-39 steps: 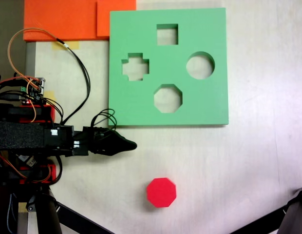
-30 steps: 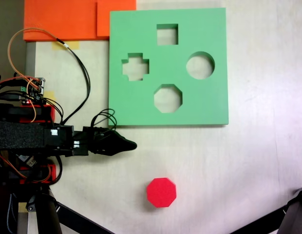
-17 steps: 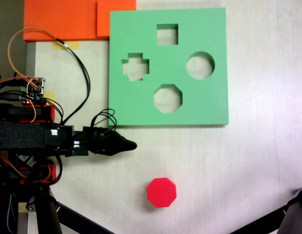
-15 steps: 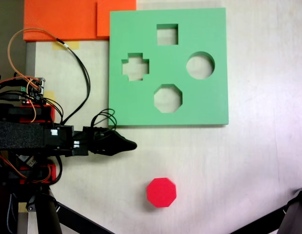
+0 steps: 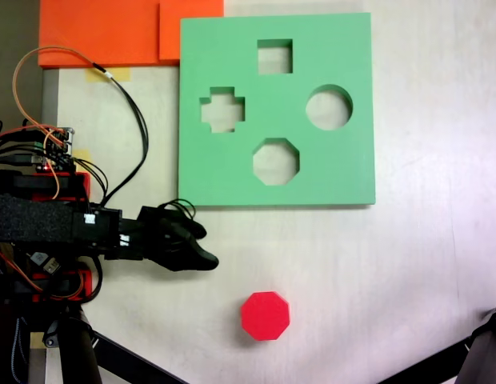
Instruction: Put the octagonal pillar block into the corresponding hole
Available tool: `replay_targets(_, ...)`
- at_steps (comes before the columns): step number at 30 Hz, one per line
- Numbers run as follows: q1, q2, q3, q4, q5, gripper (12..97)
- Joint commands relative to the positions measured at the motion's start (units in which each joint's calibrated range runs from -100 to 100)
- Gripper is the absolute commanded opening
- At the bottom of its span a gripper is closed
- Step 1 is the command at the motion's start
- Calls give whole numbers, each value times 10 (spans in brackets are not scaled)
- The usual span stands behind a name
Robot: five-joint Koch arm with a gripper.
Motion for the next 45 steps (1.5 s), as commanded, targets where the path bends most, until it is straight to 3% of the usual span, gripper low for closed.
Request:
replay_targets(1,-15,-4,-8,-12,66,490)
replay_targets(4,-42,-4,1,-79,121,478)
replay_targets(7,-53,-4,129,-279,174,466)
replay_targets(18,-33,-4,639,-786,249,408)
replay_targets(26,-41,326,1069,-1059,246,408)
replay_targets(28,-48,408,1141,-1075,239,470)
replay_targets(31,-54,514,1204,-1075,228,697)
replay_targets(35,-71,603,1212,-1075,213,842)
replay_targets(45,-92,848,1260,-1075,179,872)
